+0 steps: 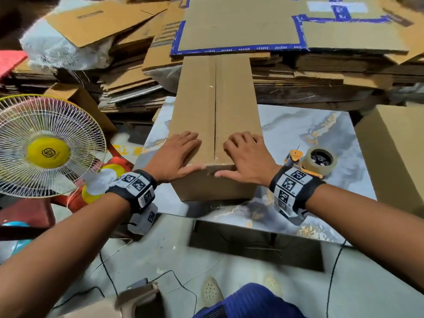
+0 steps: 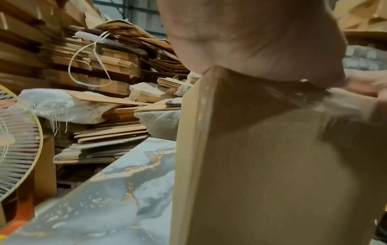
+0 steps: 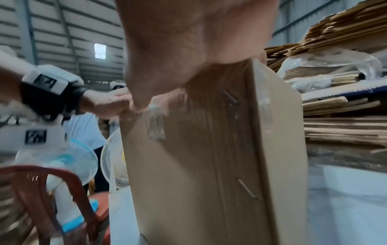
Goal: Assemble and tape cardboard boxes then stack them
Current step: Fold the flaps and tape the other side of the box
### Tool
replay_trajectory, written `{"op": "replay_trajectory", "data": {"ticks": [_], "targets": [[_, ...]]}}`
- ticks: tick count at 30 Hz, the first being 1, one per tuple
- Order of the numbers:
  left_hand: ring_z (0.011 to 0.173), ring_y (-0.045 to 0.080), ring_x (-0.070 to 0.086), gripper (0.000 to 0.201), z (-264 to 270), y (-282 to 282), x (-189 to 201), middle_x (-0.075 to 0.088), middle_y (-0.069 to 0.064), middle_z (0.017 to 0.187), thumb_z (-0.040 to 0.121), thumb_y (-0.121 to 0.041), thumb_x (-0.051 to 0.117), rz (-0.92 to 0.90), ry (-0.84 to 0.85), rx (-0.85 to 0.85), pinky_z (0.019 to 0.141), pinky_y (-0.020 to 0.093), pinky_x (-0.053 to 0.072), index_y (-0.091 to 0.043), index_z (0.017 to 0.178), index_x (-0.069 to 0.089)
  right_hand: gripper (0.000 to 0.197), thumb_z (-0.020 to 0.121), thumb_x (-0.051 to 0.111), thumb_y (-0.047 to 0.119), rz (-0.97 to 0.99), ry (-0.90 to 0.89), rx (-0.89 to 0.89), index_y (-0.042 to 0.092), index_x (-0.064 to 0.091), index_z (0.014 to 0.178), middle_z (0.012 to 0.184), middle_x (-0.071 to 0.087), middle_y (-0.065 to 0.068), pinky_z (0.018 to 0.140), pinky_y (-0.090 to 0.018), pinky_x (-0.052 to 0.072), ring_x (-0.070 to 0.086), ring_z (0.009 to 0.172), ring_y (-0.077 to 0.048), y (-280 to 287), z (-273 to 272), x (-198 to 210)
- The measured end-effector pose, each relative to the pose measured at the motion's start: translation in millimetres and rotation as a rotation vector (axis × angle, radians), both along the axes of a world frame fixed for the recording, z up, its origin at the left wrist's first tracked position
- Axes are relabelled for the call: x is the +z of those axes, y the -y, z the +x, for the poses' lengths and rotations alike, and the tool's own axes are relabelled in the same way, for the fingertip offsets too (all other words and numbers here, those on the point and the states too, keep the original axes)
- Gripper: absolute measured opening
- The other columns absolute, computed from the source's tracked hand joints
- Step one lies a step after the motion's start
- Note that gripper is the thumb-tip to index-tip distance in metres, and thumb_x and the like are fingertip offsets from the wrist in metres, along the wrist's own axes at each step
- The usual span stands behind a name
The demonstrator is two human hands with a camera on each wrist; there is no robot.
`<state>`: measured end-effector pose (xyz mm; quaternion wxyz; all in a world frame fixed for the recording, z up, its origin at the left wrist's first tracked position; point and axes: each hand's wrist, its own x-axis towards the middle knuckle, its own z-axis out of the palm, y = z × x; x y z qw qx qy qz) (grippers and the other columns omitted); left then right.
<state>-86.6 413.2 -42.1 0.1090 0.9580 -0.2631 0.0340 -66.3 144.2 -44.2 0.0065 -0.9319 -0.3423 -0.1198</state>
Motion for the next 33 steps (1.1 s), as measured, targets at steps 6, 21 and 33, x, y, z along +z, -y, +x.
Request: {"op": "replay_trajectory", "data": {"ticks": [6,21,33], "targets": [[0.147,0.034,0.034,0.100,0.4,-2.8,-3.8,0.041,0.015,0.157,0.082,-0.083,0.046,0.023,0.044,-0.017,0.120,0.052,0.026,-0.008,0.148,0.047,0.084,0.080,0.033,0.088,-0.053,0.024,-0.057,0.014,0.055,0.114,0.114,0.055,-0.013,0.083,-0.049,0.043,0.050,0.098,-0.034,-14.5,0.1,2.5],[0.140,0.016,0.047,0.067,-0.5,-4.9,12.2,0.055,0.009,0.146,0.095,-0.060,0.047,-0.872,-0.318,0.245,0.117,0.033,0.034,-0.009,0.137,0.060,0.099,0.066,0.048,0.096,-0.144,-0.111,-0.148,0.019,0.046,0.127,0.128,0.046,-0.013,0.089,-0.053,0.046,0.047,0.112,-0.035,-27.4,-2.1,25.0],[0.106,0.017,0.069,0.027,-79.2,27.1,-56.4,0.077,-0.004,0.105,0.090,-0.048,0.061,-1.616,0.116,0.839,0.099,0.041,0.053,-0.029,0.100,0.078,0.071,0.080,0.065,0.070,-0.003,-0.120,0.118,0.029,0.048,0.135,0.138,0.047,-0.010,0.097,-0.054,0.042,0.046,0.121,-0.034,-47.9,-1.4,7.9]]}}
